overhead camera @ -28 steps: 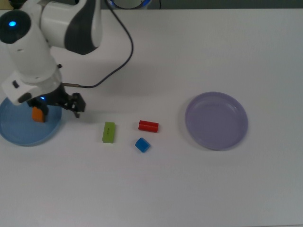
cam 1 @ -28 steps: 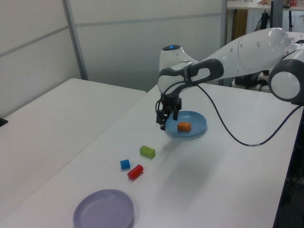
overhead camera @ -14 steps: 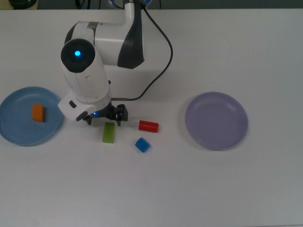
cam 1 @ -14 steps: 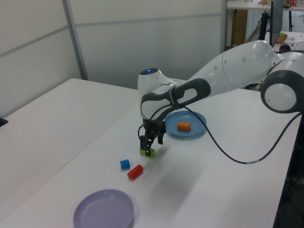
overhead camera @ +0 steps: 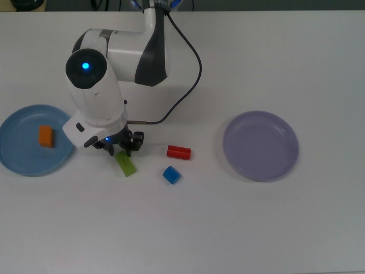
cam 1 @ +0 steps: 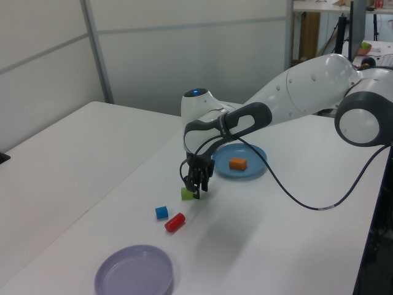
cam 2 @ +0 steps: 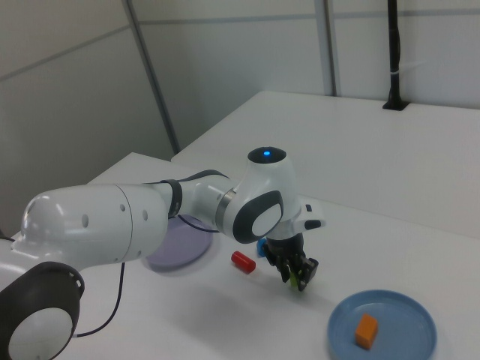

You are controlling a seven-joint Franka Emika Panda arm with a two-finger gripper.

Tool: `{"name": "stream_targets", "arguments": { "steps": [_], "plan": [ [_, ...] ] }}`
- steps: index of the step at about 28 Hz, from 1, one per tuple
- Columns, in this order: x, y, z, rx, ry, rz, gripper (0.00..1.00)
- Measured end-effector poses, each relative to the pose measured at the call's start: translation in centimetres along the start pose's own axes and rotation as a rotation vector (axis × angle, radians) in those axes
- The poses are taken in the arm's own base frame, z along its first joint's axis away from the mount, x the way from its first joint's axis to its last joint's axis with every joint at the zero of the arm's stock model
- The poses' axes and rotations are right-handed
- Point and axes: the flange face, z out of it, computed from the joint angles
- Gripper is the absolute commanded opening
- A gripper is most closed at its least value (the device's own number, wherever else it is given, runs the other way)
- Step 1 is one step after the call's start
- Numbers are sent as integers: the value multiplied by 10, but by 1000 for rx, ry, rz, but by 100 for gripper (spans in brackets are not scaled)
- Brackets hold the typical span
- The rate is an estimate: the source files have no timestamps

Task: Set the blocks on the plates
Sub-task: 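Move the gripper to the green block and grasp it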

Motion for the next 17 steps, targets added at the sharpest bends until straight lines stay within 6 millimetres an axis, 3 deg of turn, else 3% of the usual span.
{"name": "stream_targets", "arguments": {
  "steps": [3, 4, 5, 6, 7, 17],
  "plan": [
    [1, 1, -5, -2, 8, -8, 0],
    [2, 2, -7, -2, 12, -11, 14],
    [3, 3, -10, -4, 17, -15, 40],
    [3, 4, -11, -4, 20, -15, 78],
    [3, 5, -12, -5, 21, -15, 100],
    [4, 4, -14, -22, 24, -86, 100]
  ]
}}
